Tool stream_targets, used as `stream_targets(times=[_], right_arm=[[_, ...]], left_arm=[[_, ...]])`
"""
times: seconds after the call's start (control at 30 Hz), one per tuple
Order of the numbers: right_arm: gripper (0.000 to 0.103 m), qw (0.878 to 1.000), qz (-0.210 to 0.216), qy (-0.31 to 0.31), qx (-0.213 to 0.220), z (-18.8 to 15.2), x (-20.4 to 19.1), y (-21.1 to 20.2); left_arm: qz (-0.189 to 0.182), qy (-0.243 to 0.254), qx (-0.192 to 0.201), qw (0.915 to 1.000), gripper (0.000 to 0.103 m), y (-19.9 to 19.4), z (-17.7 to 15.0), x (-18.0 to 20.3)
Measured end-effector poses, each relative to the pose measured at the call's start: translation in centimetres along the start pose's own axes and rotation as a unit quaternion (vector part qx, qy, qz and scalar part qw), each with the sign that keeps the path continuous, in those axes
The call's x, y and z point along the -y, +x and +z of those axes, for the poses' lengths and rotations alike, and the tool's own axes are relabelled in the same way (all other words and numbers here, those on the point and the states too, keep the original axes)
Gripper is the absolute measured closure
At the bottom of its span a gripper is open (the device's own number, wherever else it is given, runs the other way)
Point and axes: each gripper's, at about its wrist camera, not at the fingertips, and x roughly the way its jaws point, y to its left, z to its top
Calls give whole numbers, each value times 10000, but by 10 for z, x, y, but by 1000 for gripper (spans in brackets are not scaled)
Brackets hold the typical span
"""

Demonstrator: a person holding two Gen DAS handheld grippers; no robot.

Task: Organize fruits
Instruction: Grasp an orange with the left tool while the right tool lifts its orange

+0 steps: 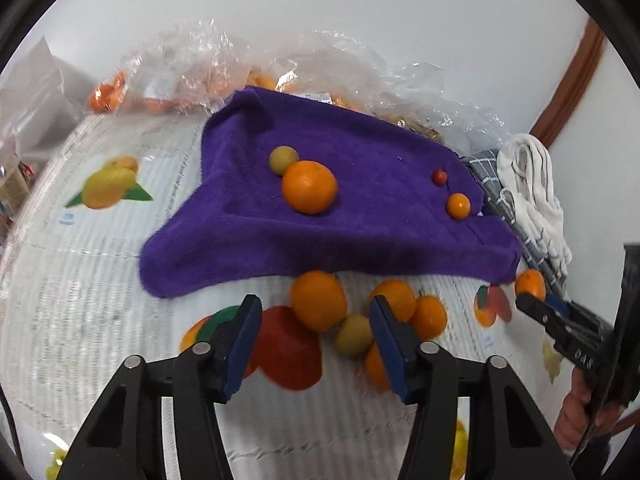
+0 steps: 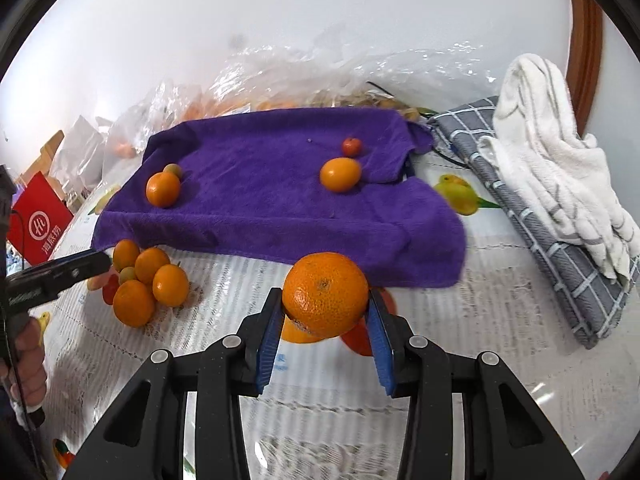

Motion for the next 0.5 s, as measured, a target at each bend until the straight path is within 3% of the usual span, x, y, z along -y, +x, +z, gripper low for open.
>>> stream_targets(times=[0.17, 0.33, 0.4, 0.5], right_arm=[[62, 10000, -52, 64, -5, 1, 10, -2], [62, 9999, -75, 49, -68, 0, 11, 2], [62, 9999, -69, 54, -97, 0, 11, 4], [62, 9999, -57, 50, -115, -1, 9, 5]], left_arm=[[36, -225, -196, 9995, 61, 17, 3, -2], [-38, -377, -192, 9991, 64, 22, 4, -5], [-87, -361, -250, 9990, 71, 24, 4, -3], [-88, -352, -250, 9990, 72, 24, 4, -2]])
